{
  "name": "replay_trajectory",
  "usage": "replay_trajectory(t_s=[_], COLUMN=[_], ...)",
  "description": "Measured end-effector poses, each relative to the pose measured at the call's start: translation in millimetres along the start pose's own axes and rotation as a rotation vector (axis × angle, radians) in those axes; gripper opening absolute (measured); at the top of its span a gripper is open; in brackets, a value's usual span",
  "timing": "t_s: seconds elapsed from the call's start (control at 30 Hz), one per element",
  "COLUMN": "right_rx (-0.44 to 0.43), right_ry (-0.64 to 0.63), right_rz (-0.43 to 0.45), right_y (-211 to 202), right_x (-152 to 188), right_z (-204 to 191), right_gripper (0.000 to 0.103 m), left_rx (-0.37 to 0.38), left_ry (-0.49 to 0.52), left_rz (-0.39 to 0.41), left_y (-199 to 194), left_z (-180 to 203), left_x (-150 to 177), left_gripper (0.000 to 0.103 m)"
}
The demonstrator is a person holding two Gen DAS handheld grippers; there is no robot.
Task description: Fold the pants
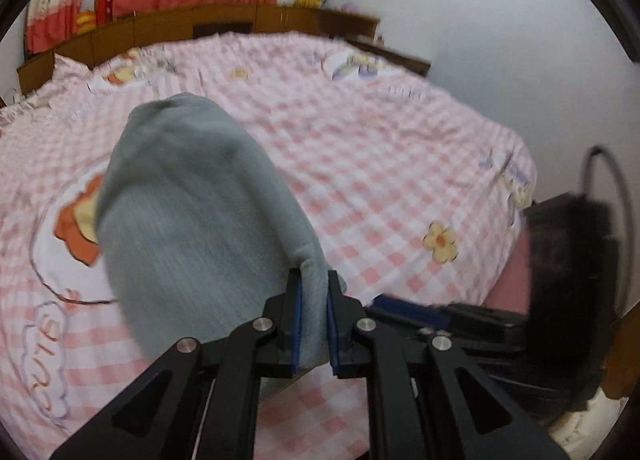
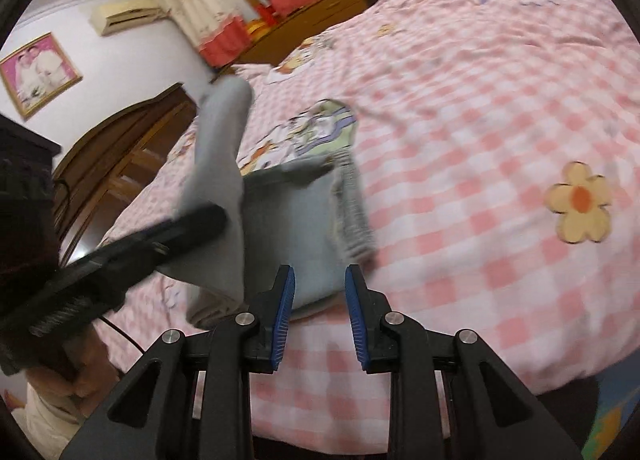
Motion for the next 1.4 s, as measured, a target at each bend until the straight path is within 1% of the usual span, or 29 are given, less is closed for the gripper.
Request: replay_trajectory(t_s=[0.13,0.17,0.2,0.27,0.33,0.37,0.4,0.47,0.57,0.63,0.73,0.83,0.9,1.0,1.07,1.13,1.17,1.3,1.4], right_rx=[0.015,0.02,0.025,0.031,0.03,0.032,0.033,0.035,0.035,0.041,0.071,0.041,0.026,0.052,0.068,0.096,0.111,0.143,0.158], right_ry=[0.044,0.048,0.05,0.052,0.042,0.029,0.022,0.006,-0.013,-0.027,-0.043,-0.079,-0.097,-0.099,-0.118,-0.119,-0.111,-0.113,-0.137], right_rz=[0.0,0.0,0.0,0.004,0.01,0.013,0.013,0.015,0.013,0.009,0.009,-0.054,-0.112,-0.179,-0.165,-0.129,-0.127,-0.165,-0.172], right_y=[-2.7,-3.8,-4.6,-6.4,-8.8,-10.0,-10.3,-9.6,-7.4,-6.3,-2.3,13.9,28.5,46.6,44.5,34.6,31.3,40.1,46.5], right_x=[2.7,4.3,5.2,5.0,5.0,3.1,2.2,-2.4,-11.8,-18.6,-27.8,-32.6,-32.0,-32.3,-35.7,-40.0,-41.0,-31.5,-22.3], right_z=[15.9,20.2,23.3,26.3,26.5,25.2,25.8,22.9,18.4,13.8,5.8,-5.9,-11.9,-11.2,-12.3,-12.4,-11.3,-2.6,1.5], right_gripper=[0.028,0.028,0.028,0.028,0.028,0.028,0.028,0.028,0.028,0.03,0.038,0.038,0.038,0.038,0.013,0.013,0.012,0.012,0.013], left_rx=[0.003,0.003,0.003,0.02,0.013,0.013,0.016,0.011,-0.032,-0.085,-0.13,-0.158,-0.176,-0.177,-0.179,-0.199,-0.202,-0.192,-0.191], left_ry=[0.001,0.002,0.0,-0.016,-0.025,-0.026,-0.028,-0.028,-0.034,-0.056,-0.11,-0.183,-0.216,-0.246,-0.245,-0.238,-0.237,-0.263,-0.292], left_rz=[-0.06,-0.071,-0.09,-0.117,-0.108,-0.106,-0.091,-0.057,-0.005,0.03,0.065,0.059,0.052,0.051,0.052,0.05,0.047,0.029,0.05], left_y=[29.7,33.6,38.9,40.2,31.6,25.5,16.6,1.8,-19.0,-30.5,-42.4,-42.3,-40.9,-40.6,-42.1,-38.9,-35.9,-27.7,-28.1], left_z=[4.6,4.3,4.7,5.2,4.1,3.4,1.8,-1.4,-13.5,-26.6,-50.4,-74.7,-87.2,-98.5,-102.2,-103.0,-103.0,-106.1,-111.0], left_x=[5.2,6.5,8.3,13.3,15.5,16.7,17.9,18.2,19.2,21.9,28.4,34.8,38.5,42.9,44.0,42.3,41.4,38.6,26.6], left_gripper=[0.011,0.013,0.02,0.029,0.036,0.043,0.046,0.047,0.054,0.054,0.054,0.054,0.054,0.054,0.054,0.054,0.054,0.054,0.054])
Point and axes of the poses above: each gripper's, at about its wrist camera, not at the fingertips, and y roughly the way its jaws point, z to its right, x to its underside, the point moved 2 cm from there along y, roughly the way its jaws point, and after that the axes turned 10 degrees about -y, right-handed, at the moved point
